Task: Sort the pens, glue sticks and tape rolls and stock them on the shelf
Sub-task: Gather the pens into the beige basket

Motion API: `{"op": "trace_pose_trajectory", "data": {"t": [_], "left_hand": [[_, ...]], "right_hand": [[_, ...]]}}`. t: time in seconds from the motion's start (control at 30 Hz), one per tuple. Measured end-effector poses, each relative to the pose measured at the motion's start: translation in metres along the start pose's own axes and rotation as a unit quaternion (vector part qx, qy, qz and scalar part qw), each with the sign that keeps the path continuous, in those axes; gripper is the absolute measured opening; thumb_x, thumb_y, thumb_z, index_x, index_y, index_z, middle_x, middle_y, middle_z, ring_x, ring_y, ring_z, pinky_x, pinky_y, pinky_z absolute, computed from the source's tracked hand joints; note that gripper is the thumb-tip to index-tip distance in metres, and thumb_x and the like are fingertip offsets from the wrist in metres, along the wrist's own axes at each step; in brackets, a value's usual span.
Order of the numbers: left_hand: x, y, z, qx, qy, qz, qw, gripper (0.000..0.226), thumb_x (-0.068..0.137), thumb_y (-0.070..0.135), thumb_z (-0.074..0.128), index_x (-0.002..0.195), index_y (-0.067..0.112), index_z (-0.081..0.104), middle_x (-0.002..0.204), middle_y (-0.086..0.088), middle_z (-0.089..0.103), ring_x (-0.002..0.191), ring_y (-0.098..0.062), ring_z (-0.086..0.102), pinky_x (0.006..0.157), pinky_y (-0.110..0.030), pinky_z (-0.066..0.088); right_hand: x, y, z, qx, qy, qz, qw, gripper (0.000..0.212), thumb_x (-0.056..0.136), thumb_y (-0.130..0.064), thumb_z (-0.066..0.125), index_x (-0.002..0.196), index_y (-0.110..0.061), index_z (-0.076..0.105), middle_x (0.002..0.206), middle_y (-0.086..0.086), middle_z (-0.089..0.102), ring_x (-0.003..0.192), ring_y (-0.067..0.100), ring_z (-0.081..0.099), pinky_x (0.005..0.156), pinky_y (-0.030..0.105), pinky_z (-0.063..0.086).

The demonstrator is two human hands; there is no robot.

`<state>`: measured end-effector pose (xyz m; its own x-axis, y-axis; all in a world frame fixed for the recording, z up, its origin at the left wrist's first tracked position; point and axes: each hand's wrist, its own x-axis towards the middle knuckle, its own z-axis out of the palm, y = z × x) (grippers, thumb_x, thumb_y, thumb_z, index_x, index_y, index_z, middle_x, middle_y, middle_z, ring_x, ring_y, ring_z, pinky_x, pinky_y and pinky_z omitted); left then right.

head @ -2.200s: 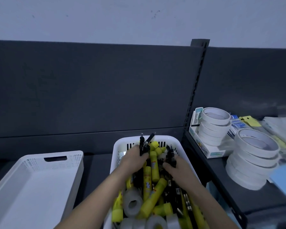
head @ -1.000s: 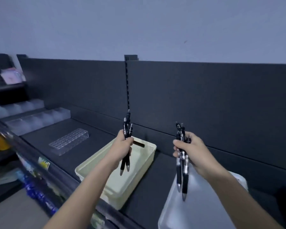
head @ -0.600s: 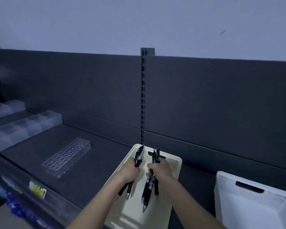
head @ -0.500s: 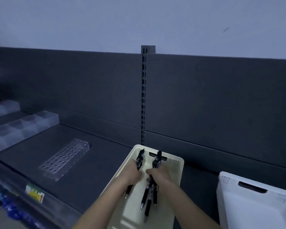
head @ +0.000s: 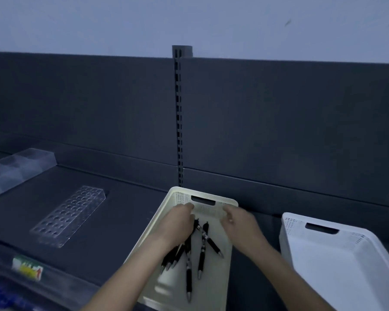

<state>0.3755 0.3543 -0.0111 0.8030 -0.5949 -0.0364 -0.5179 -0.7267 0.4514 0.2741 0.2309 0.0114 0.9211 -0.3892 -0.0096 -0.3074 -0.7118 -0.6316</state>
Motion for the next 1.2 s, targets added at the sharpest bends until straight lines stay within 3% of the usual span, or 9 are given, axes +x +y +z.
{"op": "trace_pose_trajectory", "data": {"t": [0.07,0.1,0.17,0.43,0.6,0.8,1.07,1.13,1.2], "left_hand": [[-0.002,0.019,0.004,-0.023,0.011,0.040,0.999,0.037,0.097,0.015,0.036,0.131,0.010,0.048,0.128,-0.011,0.056,0.118,-0.025,0.052,0.093,-0.029,0.042],[-0.003,0.032,0.008,-0.028,0.018,0.062,0.997,0.037,0.097,0.016,0.036,0.131,0.011,0.048,0.130,-0.009,0.056,0.119,-0.023,0.051,0.095,-0.028,0.041],[-0.004,0.058,0.020,-0.025,0.021,0.110,0.993,0.036,0.097,0.017,0.036,0.130,0.012,0.050,0.130,-0.006,0.057,0.120,-0.021,0.051,0.096,-0.027,0.038],[-0.025,0.184,0.073,-0.008,-0.015,0.214,0.977,0.031,0.097,0.021,0.037,0.124,0.015,0.052,0.122,-0.002,0.059,0.115,-0.021,0.053,0.090,-0.029,0.042],[-0.045,0.267,0.122,-0.022,-0.029,0.231,0.972,0.035,0.098,0.022,0.037,0.131,0.017,0.049,0.130,0.000,0.055,0.122,-0.018,0.047,0.097,-0.027,0.040],[-0.069,0.378,0.185,-0.015,-0.031,0.265,0.964,0.026,0.095,0.018,0.040,0.109,0.009,0.060,0.111,-0.007,0.064,0.107,-0.024,0.055,0.091,-0.036,0.043],[-0.073,0.460,0.233,0.003,-0.057,0.296,0.954,0.026,0.094,0.015,0.039,0.102,0.011,0.063,0.107,-0.005,0.060,0.104,-0.023,0.054,0.082,-0.036,0.048],[-0.064,0.471,0.241,0.022,-0.063,0.301,0.951,0.021,0.093,0.014,0.038,0.085,0.007,0.056,0.096,-0.006,0.057,0.101,-0.027,0.052,0.079,-0.039,0.047],[-0.054,0.480,0.248,0.039,-0.054,0.298,0.952,0.022,0.094,0.015,0.038,0.090,0.006,0.057,0.100,-0.008,0.053,0.108,-0.027,0.047,0.084,-0.037,0.044]], "right_hand": [[-0.016,0.023,-0.023,-0.025,0.058,-0.001,0.998,0.017,0.094,-0.015,0.046,0.104,-0.011,0.059,0.099,0.002,0.059,0.098,0.022,0.054,0.076,0.021,0.039],[-0.024,0.036,-0.035,-0.053,0.082,0.011,0.995,0.028,0.094,-0.018,0.047,0.119,-0.010,0.056,0.116,0.004,0.058,0.110,0.021,0.053,0.089,0.023,0.038],[-0.042,0.063,-0.056,-0.111,0.111,0.037,0.987,0.040,0.095,-0.026,0.045,0.132,-0.011,0.046,0.132,0.003,0.050,0.123,0.020,0.045,0.101,0.025,0.034],[-0.125,0.163,-0.123,-0.237,0.133,0.126,0.954,0.044,0.097,-0.037,0.039,0.134,-0.014,0.041,0.140,0.000,0.041,0.128,0.021,0.037,0.103,0.030,0.032],[-0.180,0.232,-0.175,-0.259,0.162,0.156,0.939,0.043,0.094,-0.039,0.042,0.129,-0.014,0.045,0.132,0.003,0.047,0.124,0.026,0.041,0.098,0.033,0.036],[-0.252,0.331,-0.245,-0.227,0.183,0.182,0.939,0.040,0.093,-0.030,0.048,0.127,-0.009,0.050,0.125,0.008,0.052,0.117,0.027,0.047,0.093,0.034,0.041],[-0.289,0.406,-0.288,-0.161,0.141,0.213,0.953,0.018,0.095,-0.019,0.043,0.101,-0.007,0.055,0.105,0.008,0.056,0.096,0.024,0.055,0.077,0.028,0.040],[-0.285,0.411,-0.289,-0.154,0.129,0.209,0.957,0.018,0.096,-0.022,0.042,0.095,-0.011,0.056,0.092,0.005,0.056,0.090,0.021,0.056,0.073,0.027,0.039],[-0.279,0.413,-0.290,-0.136,0.140,0.209,0.958,0.026,0.096,-0.025,0.044,0.072,-0.014,0.050,0.072,-0.001,0.047,0.070,0.015,0.050,0.061,0.025,0.035]]}}
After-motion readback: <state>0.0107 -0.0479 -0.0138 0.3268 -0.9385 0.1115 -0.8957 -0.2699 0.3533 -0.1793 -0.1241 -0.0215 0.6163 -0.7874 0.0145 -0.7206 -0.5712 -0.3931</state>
